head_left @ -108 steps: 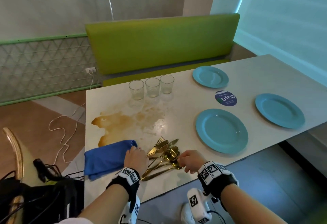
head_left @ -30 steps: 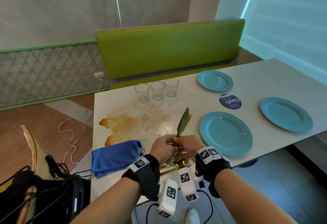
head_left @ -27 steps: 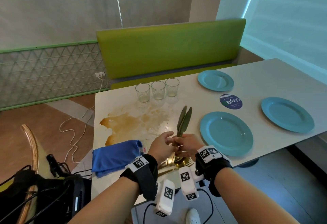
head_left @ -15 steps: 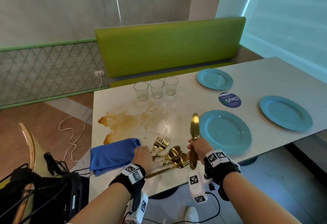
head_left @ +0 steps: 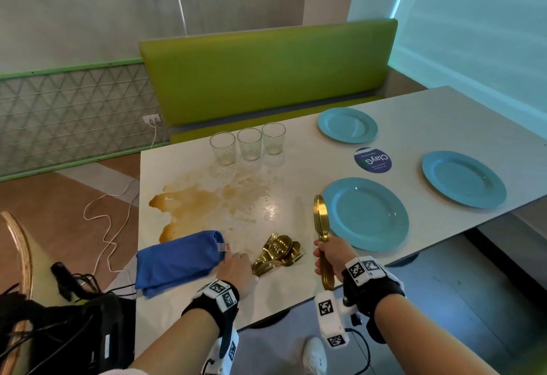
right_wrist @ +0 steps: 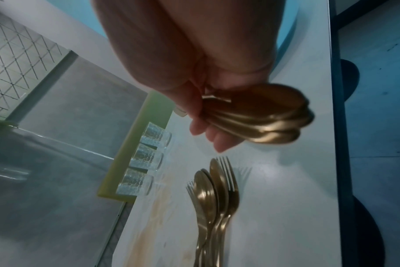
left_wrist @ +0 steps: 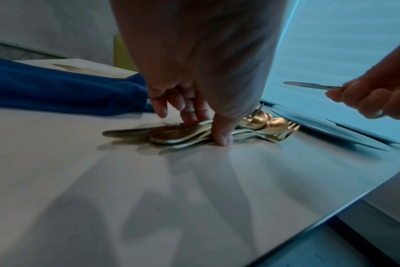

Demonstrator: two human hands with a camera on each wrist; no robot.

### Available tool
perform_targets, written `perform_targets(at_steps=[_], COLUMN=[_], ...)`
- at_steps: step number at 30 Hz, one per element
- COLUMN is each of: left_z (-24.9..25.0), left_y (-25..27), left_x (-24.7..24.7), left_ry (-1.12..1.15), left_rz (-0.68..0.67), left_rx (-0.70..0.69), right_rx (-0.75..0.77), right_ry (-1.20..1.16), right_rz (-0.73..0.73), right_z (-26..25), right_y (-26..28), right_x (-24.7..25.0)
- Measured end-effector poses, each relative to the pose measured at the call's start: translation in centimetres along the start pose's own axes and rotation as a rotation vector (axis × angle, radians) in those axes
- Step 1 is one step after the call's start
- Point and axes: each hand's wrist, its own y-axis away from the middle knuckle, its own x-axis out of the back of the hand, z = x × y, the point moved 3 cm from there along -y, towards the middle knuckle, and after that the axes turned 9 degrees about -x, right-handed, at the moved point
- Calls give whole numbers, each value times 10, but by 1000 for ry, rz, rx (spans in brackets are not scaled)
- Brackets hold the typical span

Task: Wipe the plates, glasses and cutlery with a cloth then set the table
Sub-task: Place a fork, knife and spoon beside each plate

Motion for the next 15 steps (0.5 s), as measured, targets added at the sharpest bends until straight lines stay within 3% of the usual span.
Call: perform_targets(at_steps=[15], left_z=[25], left_y=[-18], left_x=[5], left_ry=[38], left_rz=[-106], left_rx=[75], right_rx=[-40], right_ry=[-1], right_rz=[3], right_z=[12], right_y=[-7], right_x=[8])
